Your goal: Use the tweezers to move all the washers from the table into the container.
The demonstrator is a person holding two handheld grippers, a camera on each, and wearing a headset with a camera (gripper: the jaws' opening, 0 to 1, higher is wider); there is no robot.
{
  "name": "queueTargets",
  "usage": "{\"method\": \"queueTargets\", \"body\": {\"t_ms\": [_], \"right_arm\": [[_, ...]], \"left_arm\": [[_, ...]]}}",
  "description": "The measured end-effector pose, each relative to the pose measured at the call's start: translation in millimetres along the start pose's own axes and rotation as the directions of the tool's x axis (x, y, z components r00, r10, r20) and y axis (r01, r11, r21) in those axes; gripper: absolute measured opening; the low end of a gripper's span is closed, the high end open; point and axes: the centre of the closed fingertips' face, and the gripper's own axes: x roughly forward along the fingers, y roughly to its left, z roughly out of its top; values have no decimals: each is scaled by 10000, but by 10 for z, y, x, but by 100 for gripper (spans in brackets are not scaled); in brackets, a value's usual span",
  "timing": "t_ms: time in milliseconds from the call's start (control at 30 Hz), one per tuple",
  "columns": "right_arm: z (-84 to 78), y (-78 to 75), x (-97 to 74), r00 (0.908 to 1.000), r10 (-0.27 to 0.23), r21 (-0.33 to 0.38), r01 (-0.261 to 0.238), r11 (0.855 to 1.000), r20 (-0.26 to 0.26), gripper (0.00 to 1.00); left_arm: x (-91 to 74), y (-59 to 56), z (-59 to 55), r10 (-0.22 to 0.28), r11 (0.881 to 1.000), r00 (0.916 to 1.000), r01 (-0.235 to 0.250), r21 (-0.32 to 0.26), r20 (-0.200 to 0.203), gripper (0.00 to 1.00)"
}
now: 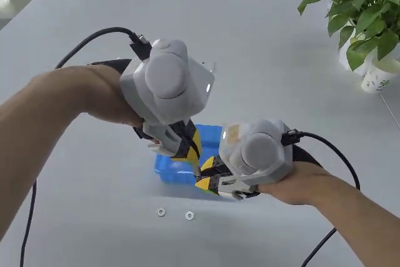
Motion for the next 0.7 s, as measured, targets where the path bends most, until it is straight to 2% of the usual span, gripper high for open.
{"method": "queueTargets", "body": {"t_ms": [400,700], "right_arm": [[-36,229,134,9996,267,9,-267,9996,88,11],[-92,344,238,9990,429,39,-429,9991,126,11]], "left_arm": [[91,-221,-70,-147,9997,9999,146,-174,-63,6],[197,-303,-157,-297,9989,9995,295,-374,-46,6]]}}
